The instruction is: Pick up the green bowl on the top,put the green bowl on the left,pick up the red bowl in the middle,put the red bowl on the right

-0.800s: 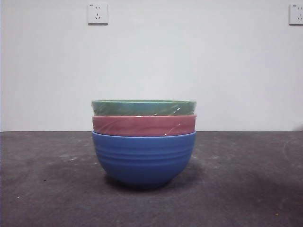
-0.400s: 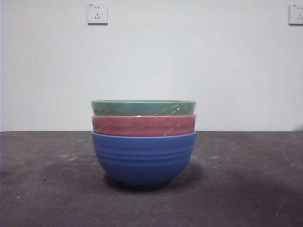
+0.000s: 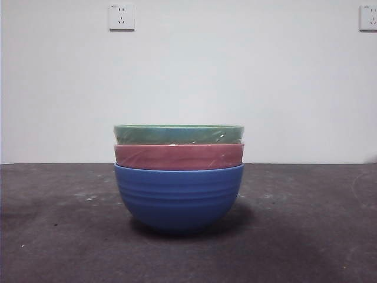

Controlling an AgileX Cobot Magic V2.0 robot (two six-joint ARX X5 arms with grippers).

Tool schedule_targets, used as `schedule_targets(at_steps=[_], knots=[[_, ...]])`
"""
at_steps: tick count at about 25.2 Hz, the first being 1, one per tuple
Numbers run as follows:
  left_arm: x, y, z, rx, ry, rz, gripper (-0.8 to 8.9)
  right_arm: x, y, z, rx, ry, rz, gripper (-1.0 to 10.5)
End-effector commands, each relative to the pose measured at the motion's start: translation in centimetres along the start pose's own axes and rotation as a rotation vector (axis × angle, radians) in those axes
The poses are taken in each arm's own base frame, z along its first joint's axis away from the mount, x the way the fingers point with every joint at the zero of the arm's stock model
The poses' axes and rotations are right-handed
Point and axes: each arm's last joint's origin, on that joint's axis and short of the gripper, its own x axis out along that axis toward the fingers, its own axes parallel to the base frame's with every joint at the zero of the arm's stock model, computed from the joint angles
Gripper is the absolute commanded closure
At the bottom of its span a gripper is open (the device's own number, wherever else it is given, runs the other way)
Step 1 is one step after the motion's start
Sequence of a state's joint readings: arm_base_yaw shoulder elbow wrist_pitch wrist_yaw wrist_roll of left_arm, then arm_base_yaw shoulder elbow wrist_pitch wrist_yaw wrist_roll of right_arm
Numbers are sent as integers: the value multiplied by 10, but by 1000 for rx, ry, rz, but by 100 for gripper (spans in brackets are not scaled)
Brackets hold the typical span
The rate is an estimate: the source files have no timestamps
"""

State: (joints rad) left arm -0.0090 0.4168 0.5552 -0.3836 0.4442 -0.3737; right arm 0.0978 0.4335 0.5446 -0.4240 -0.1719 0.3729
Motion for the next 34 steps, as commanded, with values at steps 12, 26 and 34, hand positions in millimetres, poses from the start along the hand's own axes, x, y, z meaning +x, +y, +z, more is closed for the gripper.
schedule_targets(at_steps=[12, 26, 34], knots=[[48, -4, 33, 16, 383, -162, 790, 16, 27, 60, -254, 228, 152, 870], [102, -57, 31, 174, 558, -96, 500, 34, 29, 54, -212, 341, 164, 712], [165, -99, 3, 408, 728, 45, 502, 39, 33, 51, -216, 374, 185, 713]])
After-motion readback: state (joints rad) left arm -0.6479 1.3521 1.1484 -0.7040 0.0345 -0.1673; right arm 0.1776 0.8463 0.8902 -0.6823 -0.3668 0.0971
